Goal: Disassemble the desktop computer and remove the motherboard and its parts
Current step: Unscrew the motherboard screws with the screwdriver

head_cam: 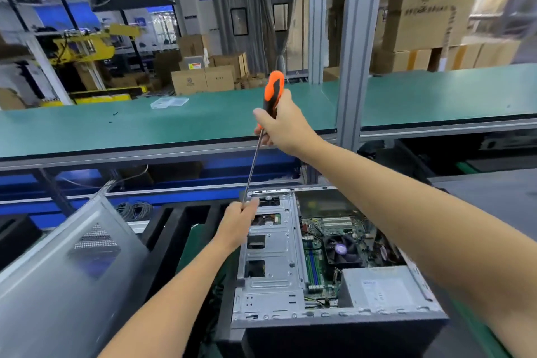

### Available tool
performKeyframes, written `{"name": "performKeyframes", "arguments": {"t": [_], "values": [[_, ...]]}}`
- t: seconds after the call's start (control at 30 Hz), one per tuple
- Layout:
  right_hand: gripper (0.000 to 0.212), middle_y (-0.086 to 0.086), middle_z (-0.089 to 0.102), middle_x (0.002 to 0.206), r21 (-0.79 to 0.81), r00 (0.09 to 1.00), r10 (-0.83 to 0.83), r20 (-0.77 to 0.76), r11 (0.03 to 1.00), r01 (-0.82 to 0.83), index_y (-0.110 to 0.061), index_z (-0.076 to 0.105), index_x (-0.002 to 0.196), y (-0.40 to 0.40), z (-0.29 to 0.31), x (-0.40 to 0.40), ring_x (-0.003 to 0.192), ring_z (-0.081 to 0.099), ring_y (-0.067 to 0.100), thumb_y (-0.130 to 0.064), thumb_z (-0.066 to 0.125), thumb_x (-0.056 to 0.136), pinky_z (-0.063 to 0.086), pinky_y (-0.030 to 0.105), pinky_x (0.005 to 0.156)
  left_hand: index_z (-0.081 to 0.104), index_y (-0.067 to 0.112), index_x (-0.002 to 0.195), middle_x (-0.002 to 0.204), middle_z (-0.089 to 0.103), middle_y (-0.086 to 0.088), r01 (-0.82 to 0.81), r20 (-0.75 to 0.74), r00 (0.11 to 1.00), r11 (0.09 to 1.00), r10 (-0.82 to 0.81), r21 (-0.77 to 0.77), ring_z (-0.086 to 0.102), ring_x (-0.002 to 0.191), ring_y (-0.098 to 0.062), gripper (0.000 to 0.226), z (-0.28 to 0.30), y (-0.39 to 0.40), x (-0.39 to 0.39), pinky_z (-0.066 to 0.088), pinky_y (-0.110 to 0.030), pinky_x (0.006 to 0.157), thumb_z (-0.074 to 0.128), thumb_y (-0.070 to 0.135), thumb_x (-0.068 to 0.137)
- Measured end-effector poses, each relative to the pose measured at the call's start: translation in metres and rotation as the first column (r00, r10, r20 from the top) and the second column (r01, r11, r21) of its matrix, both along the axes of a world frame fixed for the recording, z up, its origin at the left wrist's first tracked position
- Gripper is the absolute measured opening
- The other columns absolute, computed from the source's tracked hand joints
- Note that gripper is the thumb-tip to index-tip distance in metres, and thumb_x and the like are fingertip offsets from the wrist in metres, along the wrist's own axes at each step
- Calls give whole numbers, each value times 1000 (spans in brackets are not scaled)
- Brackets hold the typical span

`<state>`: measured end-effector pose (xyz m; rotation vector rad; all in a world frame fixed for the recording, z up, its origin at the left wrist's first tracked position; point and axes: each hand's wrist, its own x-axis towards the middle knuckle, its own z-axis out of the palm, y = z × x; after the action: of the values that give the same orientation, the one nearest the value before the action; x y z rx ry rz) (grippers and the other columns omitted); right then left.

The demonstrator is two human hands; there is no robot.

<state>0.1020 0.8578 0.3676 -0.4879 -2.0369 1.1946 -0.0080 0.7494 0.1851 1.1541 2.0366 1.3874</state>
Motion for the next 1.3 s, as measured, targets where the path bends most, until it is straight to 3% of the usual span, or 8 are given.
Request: {"name": "performKeyframes", "arguments": {"t": [0.2, 0.33, 0.53, 0.73, 0.93, 1.03, 1.17, 1.3], "values": [[18, 16, 55, 88, 26, 993, -99, 62, 995, 98, -8, 31, 109, 48, 8, 30, 56, 53, 15, -20, 43, 104, 46, 21, 44, 25, 25, 55, 50, 20, 8, 180, 104, 979, 983, -178, -18, 15, 45, -11, 50, 8, 54, 54, 20, -22, 43, 43, 35, 101], [19, 9, 51, 83, 81, 971, -201, 131, 978, 191, -8, 32, 107, 75, -6, 49, 61, 51, 18, -23, 43, 104, 46, 28, 51, 29, 20, 53, 51, 20, 0, 288, 127, 952, 954, -277, -82, 16, 42, -14, 52, 2, 80, 88, 18, -24, 42, 40, 36, 102], [22, 17, 55, 91, 117, 946, -257, 198, 964, 238, -7, 34, 109, 110, -16, 76, 74, 53, 28, -26, 43, 104, 51, 48, 72, 46, 11, 56, 46, 40, 0, 371, 109, 926, 922, -361, -106, 39, 36, -15, 57, -1, 110, 119, 38, -23, 45, 35, 45, 101], [25, 16, 57, 92, 171, 913, -289, 287, 954, 248, -6, 38, 111, 149, -27, 106, 73, 53, 26, -29, 42, 103, 50, 44, 69, 46, -4, 55, 48, 36, -6, 388, -91, 916, 920, -391, -54, 34, 44, -19, 76, -6, 149, 168, 31, -29, 52, 32, 60, 94], [21, 11, 55, 88, 189, 866, -313, 391, 948, 257, -9, 37, 102, 186, -48, 144, 75, 51, 27, -29, 43, 103, 40, 37, 63, 40, -1, 51, 46, 33, -8, 424, -158, 894, 906, -420, -12, 35, 47, -36, 81, -13, 186, 210, 31, -39, 52, 21, 66, 93], [21, 15, 58, 91, 170, 845, -299, 444, 954, 248, -8, 37, 103, 199, -66, 163, 76, 54, 27, -28, 44, 103, 45, 39, 70, 36, -1, 52, 46, 30, -5, 377, -150, 917, 926, -371, 15, 31, 45, -29, 80, -14, 204, 224, 30, -39, 53, 20, 68, 90], [19, 8, 56, 81, 84, 830, -253, 497, 966, 244, -10, 37, 101, 212, -93, 181, 63, 51, 20, -27, 45, 102, 40, 30, 54, 26, 15, 48, 43, 26, 4, 323, -166, 932, 946, -323, -26, 28, 44, -20, 66, -15, 222, 237, 24, -35, 51, 25, 65, 90], [20, 12, 54, 82, 36, 759, -211, 616, 970, 240, -10, 41, 87, 224, -128, 192, 71, 50, 25, -23, 47, 101, 39, 31, 64, 29, 16, 53, 45, 30, 3, 311, -219, 915, 937, -340, -157, 30, 45, -20, 56, -21, 233, 242, 25, -33, 52, 43, 51, 94]]}}
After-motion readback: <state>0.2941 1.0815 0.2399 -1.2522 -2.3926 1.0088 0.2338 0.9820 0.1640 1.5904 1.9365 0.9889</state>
